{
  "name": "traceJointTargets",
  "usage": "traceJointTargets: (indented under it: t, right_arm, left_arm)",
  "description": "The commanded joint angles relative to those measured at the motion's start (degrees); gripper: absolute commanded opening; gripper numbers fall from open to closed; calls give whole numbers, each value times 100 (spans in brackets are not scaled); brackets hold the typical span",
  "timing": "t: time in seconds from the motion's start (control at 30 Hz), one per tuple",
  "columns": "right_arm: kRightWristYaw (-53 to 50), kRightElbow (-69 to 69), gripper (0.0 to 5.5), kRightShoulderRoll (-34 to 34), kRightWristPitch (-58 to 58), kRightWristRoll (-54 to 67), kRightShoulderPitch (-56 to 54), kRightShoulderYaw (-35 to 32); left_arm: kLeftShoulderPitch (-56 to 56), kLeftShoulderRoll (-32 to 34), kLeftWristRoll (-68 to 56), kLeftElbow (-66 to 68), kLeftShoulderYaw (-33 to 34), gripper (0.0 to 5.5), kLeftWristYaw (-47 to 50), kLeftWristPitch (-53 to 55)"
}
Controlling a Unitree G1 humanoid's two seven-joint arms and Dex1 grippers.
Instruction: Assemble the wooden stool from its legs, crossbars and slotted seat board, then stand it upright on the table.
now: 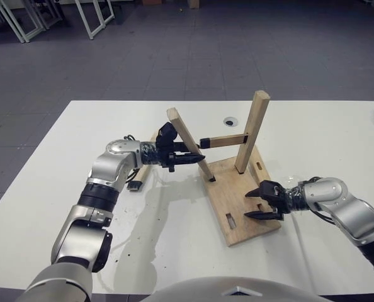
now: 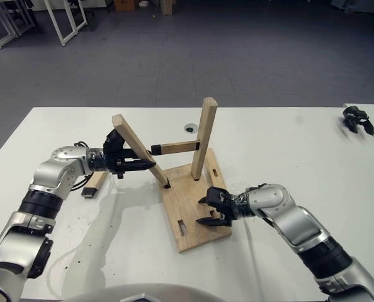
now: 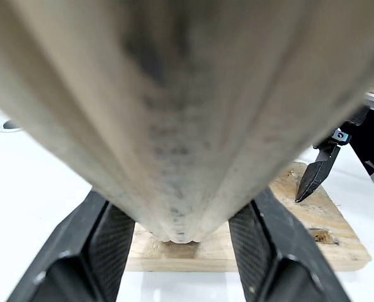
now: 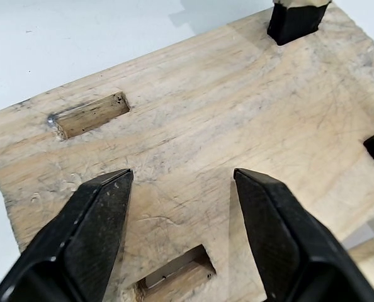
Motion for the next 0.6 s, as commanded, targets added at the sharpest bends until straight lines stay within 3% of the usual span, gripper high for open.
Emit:
traceJointTargets:
  t: [0.03,0.4,0.6]
  right_arm:
    - [-82,317,295,-42,146,-481,158,224]
    - [-227,230,295,-14,-58,-858,151,299]
    - [-582,579,295,-126,-756,-1866,86,535]
  left_arm:
    - [59,-57,358,535,-260,204,-181,326]
    - [-222,-166,831,667,-684,203,-88,366]
    - [-247,-100,945,857,-830,203,-127,597]
